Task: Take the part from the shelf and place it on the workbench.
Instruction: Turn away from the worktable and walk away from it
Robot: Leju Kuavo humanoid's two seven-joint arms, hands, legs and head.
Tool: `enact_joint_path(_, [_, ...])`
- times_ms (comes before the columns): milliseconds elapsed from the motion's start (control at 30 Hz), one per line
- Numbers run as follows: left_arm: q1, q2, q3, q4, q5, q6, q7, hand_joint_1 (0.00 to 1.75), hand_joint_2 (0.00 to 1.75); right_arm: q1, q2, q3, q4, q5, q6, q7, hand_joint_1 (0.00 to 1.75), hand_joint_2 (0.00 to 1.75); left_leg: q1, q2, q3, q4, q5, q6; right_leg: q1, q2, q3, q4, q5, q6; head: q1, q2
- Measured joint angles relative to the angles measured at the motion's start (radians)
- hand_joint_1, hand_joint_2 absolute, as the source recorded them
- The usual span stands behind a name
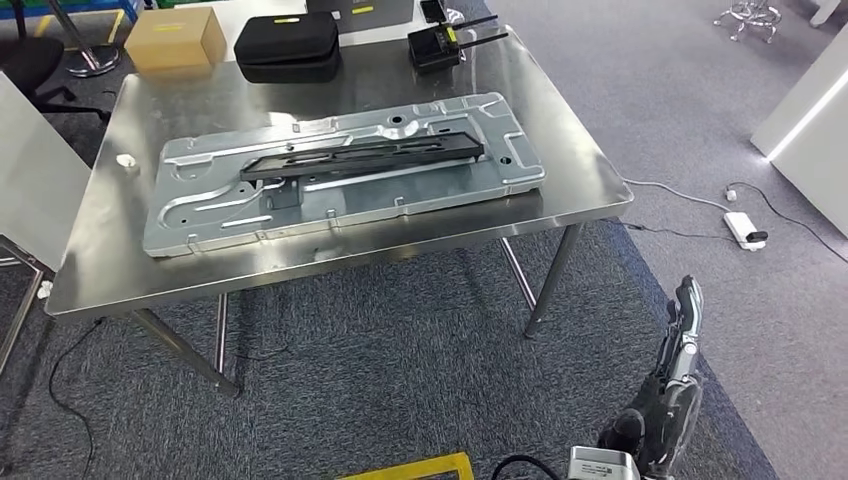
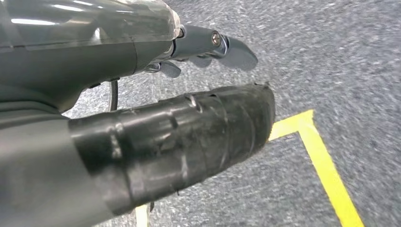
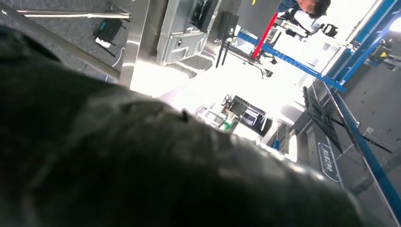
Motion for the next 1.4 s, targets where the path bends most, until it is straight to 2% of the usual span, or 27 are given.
enact_joint_path(67, [0.001, -0.003, 0.004, 0.000, 0.001, 0.001, 0.002, 0.00, 0.00, 0.006, 0.000, -0.003, -0.002, -0.002, -0.001, 0.000, 0.00, 0.00, 0.005, 0.005, -0.019, -0.006, 0.023, 0.012, -0.002, 0.004, -0.021, 0.065, -0.076, 0.011, 0.001, 0.000])
enact_joint_path(133, [0.002, -0.004, 0.005, 0.000, 0.002, 0.003, 0.003, 0.00, 0.00, 0.010, 0.000, -0.006, -0.002, -0.003, -0.002, 0.001, 0.00, 0.00, 0.004, 0.008, -0.047, -0.003, 0.043, 0.017, -0.006, 0.006, -0.051, 0.189, -0.172, 0.020, 0.002, 0.000])
enact_joint_path(167, [0.002, -0.004, 0.006, 0.000, 0.003, 0.003, 0.003, 0.00, 0.00, 0.012, 0.000, -0.007, -0.002, -0.003, -0.002, 0.001, 0.00, 0.00, 0.004, 0.008, -0.061, 0.000, 0.053, 0.016, -0.008, 0.006, -0.058, 0.242, -0.191, 0.024, 0.002, 0.000])
enact_joint_path(200, [0.002, -0.004, 0.006, 0.000, 0.003, 0.003, 0.003, 0.00, 0.00, 0.013, 0.000, -0.008, -0.002, -0.003, -0.003, 0.001, 0.00, 0.00, 0.004, 0.009, -0.076, 0.004, 0.062, 0.014, -0.010, 0.006, -0.052, 0.268, -0.185, 0.026, 0.002, 0.000])
enact_joint_path(233, [0.002, -0.004, 0.006, 0.000, 0.003, 0.003, 0.003, 0.00, 0.00, 0.014, 0.000, -0.008, -0.002, -0.003, -0.003, 0.001, 0.00, 0.00, 0.005, 0.009, -0.091, 0.011, 0.070, 0.012, -0.012, 0.006, -0.027, 0.256, -0.160, 0.027, 0.002, 0.000])
enact_joint_path(300, [0.002, -0.006, 0.006, 0.000, 0.003, 0.004, 0.004, 0.00, 0.00, 0.014, 0.000, -0.008, -0.002, -0.003, -0.003, 0.001, 0.00, 0.00, 0.006, 0.008, -0.119, 0.027, 0.081, 0.004, -0.014, 0.006, 0.068, 0.135, -0.117, 0.026, 0.002, 0.000])
enact_joint_path(367, [0.002, -0.008, 0.006, 0.000, 0.003, 0.004, 0.004, 0.00, 0.00, 0.014, 0.000, -0.008, -0.002, -0.003, -0.004, 0.001, 0.00, 0.00, 0.004, 0.007, -0.138, 0.044, 0.089, -0.006, -0.010, 0.008, 0.147, 0.010, -0.123, 0.018, 0.002, 0.000])
enact_joint_path(400, [0.002, -0.009, 0.006, 0.000, 0.003, 0.005, 0.004, 0.00, 0.00, 0.014, 0.000, -0.008, -0.002, -0.003, -0.005, 0.001, 0.00, 0.00, 0.003, 0.006, -0.143, 0.047, 0.094, -0.012, -0.007, 0.009, 0.160, -0.018, -0.133, 0.013, 0.001, 0.000])
enact_joint_path(500, [0.004, -0.009, 0.007, 0.000, 0.003, 0.008, 0.004, 0.00, 0.00, 0.017, 0.000, -0.010, -0.003, -0.004, -0.007, 0.002, 0.00, 0.00, 0.005, 0.004, -0.157, 0.056, 0.097, -0.032, -0.007, 0.007, 0.140, -0.026, -0.116, -0.011, 0.001, 0.000])
enact_joint_path(567, [0.006, -0.009, 0.007, 0.000, 0.003, 0.009, 0.004, 0.00, 0.00, 0.018, 0.001, -0.011, -0.003, -0.005, -0.007, 0.002, 0.00, 0.00, 0.008, 0.001, -0.181, 0.113, 0.031, -0.041, -0.010, 0.004, 0.116, -0.030, -0.094, -0.029, 0.001, 0.000])
enact_joint_path(633, [0.007, -0.010, 0.007, 0.000, 0.003, 0.009, 0.003, 0.00, 0.00, 0.020, 0.002, -0.012, -0.003, -0.006, -0.007, 0.003, 0.00, 0.00, 0.009, 0.000, -0.211, 0.228, -0.065, -0.046, -0.007, 0.003, 0.089, -0.028, -0.073, -0.036, 0.000, 0.000])
enact_joint_path(667, [0.008, -0.010, 0.007, 0.000, 0.003, 0.009, 0.003, 0.00, 0.00, 0.021, 0.002, -0.012, -0.003, -0.006, -0.007, 0.003, 0.00, 0.00, 0.009, 0.000, -0.218, 0.283, -0.091, -0.048, -0.005, 0.003, 0.074, -0.026, -0.063, -0.037, 0.000, 0.000])
enact_joint_path(700, [0.007, -0.011, 0.007, 0.000, 0.003, 0.009, 0.003, 0.00, 0.00, 0.022, 0.003, -0.012, -0.003, -0.006, -0.007, 0.003, 0.00, 0.00, 0.009, 0.000, -0.214, 0.314, -0.091, -0.048, -0.003, 0.003, 0.058, -0.023, -0.053, -0.036, 0.000, 0.000])
enact_joint_path(733, [0.007, -0.011, 0.007, 0.000, 0.003, 0.009, 0.003, 0.00, 0.00, 0.022, 0.003, -0.013, -0.003, -0.006, -0.007, 0.003, 0.00, 0.00, 0.008, 0.000, -0.194, 0.313, -0.071, -0.046, -0.001, 0.003, 0.044, -0.019, -0.044, -0.035, 0.000, 0.000])
enact_joint_path(800, [0.006, -0.011, 0.007, 0.000, 0.003, 0.009, 0.003, 0.00, 0.00, 0.023, 0.003, -0.013, -0.003, -0.006, -0.007, 0.003, 0.00, 0.00, 0.006, -0.001, -0.107, 0.212, -0.017, -0.035, 0.001, 0.004, 0.021, -0.012, -0.027, -0.032, 0.000, 0.000])
enact_joint_path(867, [0.005, -0.009, 0.007, -0.001, 0.004, 0.010, 0.003, 0.00, 0.00, 0.024, 0.003, -0.013, -0.004, -0.006, -0.008, 0.003, 0.00, 0.00, 0.000, -0.001, -0.014, 0.071, -0.012, -0.021, 0.003, 0.004, 0.008, -0.007, -0.011, -0.024, 0.000, 0.000])
enact_joint_path(900, [0.004, -0.008, 0.007, -0.002, 0.004, 0.010, 0.002, 0.00, 0.00, 0.024, 0.003, -0.013, -0.004, -0.007, -0.008, 0.003, 0.00, 0.00, -0.004, -0.002, 0.008, 0.028, -0.018, -0.015, 0.002, 0.002, 0.005, -0.008, -0.003, -0.018, 0.000, 0.000])
enact_joint_path(967, [0.004, -0.008, 0.007, -0.002, 0.003, 0.010, 0.002, 0.00, 0.00, 0.025, 0.004, -0.013, -0.004, -0.007, -0.008, 0.003, 0.00, 0.00, -0.007, -0.001, 0.008, 0.005, -0.013, -0.005, 0.001, 0.000, 0.003, -0.012, 0.014, -0.005, 0.000, 0.000])
enact_joint_path(1033, [0.004, -0.010, 0.007, -0.002, 0.003, 0.010, 0.002, 0.00, 0.00, 0.027, 0.004, -0.015, -0.005, -0.007, -0.008, 0.003, 0.00, 0.00, -0.003, 0.003, -0.006, -0.002, 0.010, 0.010, -0.001, 0.002, -0.006, 0.004, -0.010, 0.007, 0.000, 0.000])
enact_joint_path(1100, [0.004, -0.011, 0.007, -0.002, 0.003, 0.010, 0.004, 0.00, 0.00, 0.030, 0.004, -0.020, -0.005, -0.007, -0.010, 0.003, 0.00, 0.00, 0.000, 0.007, -0.030, -0.006, 0.034, 0.022, -0.005, 0.005, -0.029, 0.083, -0.102, 0.016, 0.001, 0.000])
enact_joint_path(1167, [0.004, -0.011, 0.007, -0.002, 0.003, 0.010, 0.005, 0.00, 0.00, 0.032, 0.004, -0.026, -0.005, -0.007, -0.011, 0.004, 0.00, 0.00, 0.000, 0.009, -0.060, -0.003, 0.055, 0.026, -0.010, 0.006, -0.054, 0.208, -0.185, 0.025, 0.001, 0.000])
enact_joint_path(1200, [0.004, -0.011, 0.007, -0.002, 0.003, 0.010, 0.005, 0.00, 0.00, 0.034, 0.004, -0.029, -0.005, -0.008, -0.011, 0.005, 0.00, 0.00, -0.001, 0.010, -0.075, 0.000, 0.066, 0.024, -0.012, 0.006, -0.055, 0.253, -0.194, 0.029, 0.001, 0.000])
enact_joint_path(1233, [0.004, -0.011, 0.007, -0.002, 0.003, 0.010, 0.005, 0.00, 0.00, 0.035, 0.004, -0.032, -0.005, -0.008, -0.012, 0.006, 0.00, 0.00, 0.000, 0.010, -0.090, 0.005, 0.075, 0.022, -0.014, 0.005, -0.042, 0.267, -0.180, 0.033, 0.000, 0.000])
enact_joint_path(1267, [0.005, -0.012, 0.007, -0.002, 0.002, 0.010, 0.005, 0.00, 0.00, 0.036, 0.004, -0.035, -0.005, -0.008, -0.012, 0.008, 0.00, 0.00, 0.001, 0.010, -0.105, 0.011, 0.083, 0.019, -0.017, 0.005, -0.012, 0.246, -0.152, 0.035, 0.000, 0.000])
enact_joint_path(1300, [0.005, -0.012, 0.007, -0.002, 0.002, 0.010, 0.005, 0.00, 0.00, 0.036, 0.004, -0.038, -0.005, -0.008, -0.012, 0.009, 0.00, 0.00, 0.002, 0.010, -0.120, 0.020, 0.089, 0.014, -0.019, 0.005, 0.036, 0.189, -0.124, 0.035, 0.000, 0.000])
enact_joint_path(1367, [0.005, -0.013, 0.007, -0.002, 0.002, 0.010, 0.005, 0.00, 0.00, 0.036, 0.004, -0.044, -0.006, -0.007, -0.012, 0.011, 0.00, 0.00, 0.001, 0.009, -0.145, 0.040, 0.098, 0.004, -0.017, 0.006, 0.137, 0.044, -0.119, 0.031, 0.000, 0.000])
enact_joint_path(1400, [0.004, -0.013, 0.007, -0.002, 0.002, 0.010, 0.005, 0.00, 0.00, 0.036, 0.004, -0.045, -0.007, -0.007, -0.012, 0.012, 0.00, 0.00, 0.001, 0.009, -0.153, 0.048, 0.102, -0.003, -0.015, 0.007, 0.166, -0.007, -0.129, 0.026, 0.000, 0.000])
